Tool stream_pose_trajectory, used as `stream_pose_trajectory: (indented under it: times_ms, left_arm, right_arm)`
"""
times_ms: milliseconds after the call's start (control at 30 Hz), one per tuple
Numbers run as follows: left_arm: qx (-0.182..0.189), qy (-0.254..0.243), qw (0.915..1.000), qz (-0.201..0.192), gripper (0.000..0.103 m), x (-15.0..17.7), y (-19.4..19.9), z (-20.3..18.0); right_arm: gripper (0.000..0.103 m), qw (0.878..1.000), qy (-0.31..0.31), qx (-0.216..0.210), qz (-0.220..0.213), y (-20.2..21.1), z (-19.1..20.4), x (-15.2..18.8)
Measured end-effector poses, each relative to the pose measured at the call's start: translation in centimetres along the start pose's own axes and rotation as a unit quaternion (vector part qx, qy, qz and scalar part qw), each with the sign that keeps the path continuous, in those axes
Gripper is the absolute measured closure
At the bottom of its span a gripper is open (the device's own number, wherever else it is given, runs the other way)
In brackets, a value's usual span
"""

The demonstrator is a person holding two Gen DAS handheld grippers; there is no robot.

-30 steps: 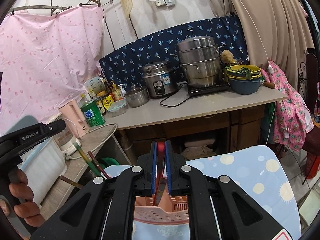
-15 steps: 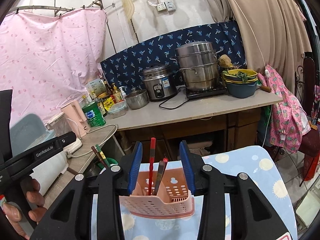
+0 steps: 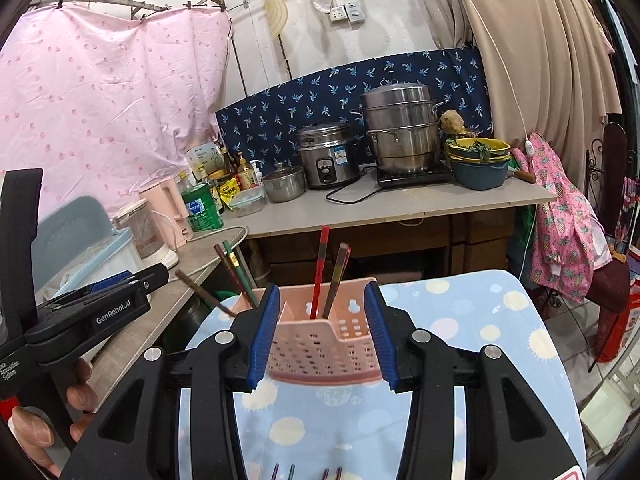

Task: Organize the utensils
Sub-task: 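Move both open tools back to the remaining chopsticks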

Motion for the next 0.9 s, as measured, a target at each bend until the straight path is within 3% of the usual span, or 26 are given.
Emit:
stream_pose_trajectory:
  times_ms: [433,900]
  left_arm:
    - [-0.015,-0.009,0.9997,0.018,0.055,6.9,3.4,0.7]
    - [-0.013,-0.024,0.9954,0.092,0.054,16.4,3.0,1.6]
  right_arm:
    - [0.059,0.999,0.026,0.019,0.016,4.5,1.1,6.8]
    - [0.059,0.996,0.015,0.03,0.085,5.6,0.0,16.0]
Point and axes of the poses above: each gripper's, at about its wrist camera, not at the fingertips, and y roughly against the way its jaws point, z to its left, x to its underside, the point moved 7 cm from there along -y, roughly the way its jaws point, and after that the axes turned 15 degrees about z, right-handed, at the moved point
